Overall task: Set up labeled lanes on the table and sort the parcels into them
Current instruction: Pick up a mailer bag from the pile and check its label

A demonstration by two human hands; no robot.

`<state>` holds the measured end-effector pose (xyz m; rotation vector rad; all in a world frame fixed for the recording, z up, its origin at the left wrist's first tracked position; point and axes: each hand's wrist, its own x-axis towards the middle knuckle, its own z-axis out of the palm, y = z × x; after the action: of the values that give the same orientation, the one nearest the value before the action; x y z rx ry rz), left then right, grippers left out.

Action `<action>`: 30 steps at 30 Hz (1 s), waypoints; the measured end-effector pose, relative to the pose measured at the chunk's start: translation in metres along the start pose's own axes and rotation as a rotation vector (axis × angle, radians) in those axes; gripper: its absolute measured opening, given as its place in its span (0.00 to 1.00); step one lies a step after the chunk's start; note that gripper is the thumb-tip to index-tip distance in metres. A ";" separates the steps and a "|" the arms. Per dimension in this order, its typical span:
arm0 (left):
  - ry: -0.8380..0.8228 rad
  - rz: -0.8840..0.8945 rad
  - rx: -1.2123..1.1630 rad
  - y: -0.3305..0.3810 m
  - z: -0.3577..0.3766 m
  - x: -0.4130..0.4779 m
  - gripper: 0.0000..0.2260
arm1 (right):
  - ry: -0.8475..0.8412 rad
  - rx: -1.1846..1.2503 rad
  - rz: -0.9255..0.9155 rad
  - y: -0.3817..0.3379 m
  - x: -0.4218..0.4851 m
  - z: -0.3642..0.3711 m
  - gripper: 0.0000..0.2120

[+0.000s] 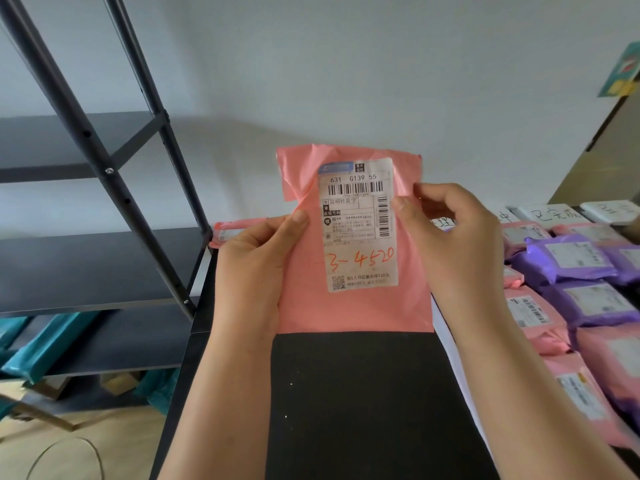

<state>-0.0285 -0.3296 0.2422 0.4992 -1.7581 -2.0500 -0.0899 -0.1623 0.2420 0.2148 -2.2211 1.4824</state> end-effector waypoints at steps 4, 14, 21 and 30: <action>-0.019 0.004 -0.002 0.005 0.002 -0.003 0.08 | 0.023 -0.023 -0.050 0.000 0.000 -0.002 0.09; -0.066 -0.045 -0.049 0.014 0.002 -0.008 0.10 | 0.004 0.100 -0.018 -0.009 0.001 -0.013 0.15; -0.067 -0.068 -0.093 0.016 -0.001 -0.007 0.12 | -0.006 0.177 0.010 -0.016 -0.001 -0.014 0.18; -0.020 0.014 0.044 0.004 -0.004 0.001 0.06 | -0.011 0.095 -0.036 -0.010 -0.005 -0.009 0.11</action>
<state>-0.0267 -0.3339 0.2456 0.4803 -1.8164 -2.0175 -0.0791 -0.1583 0.2505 0.2926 -2.1462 1.5726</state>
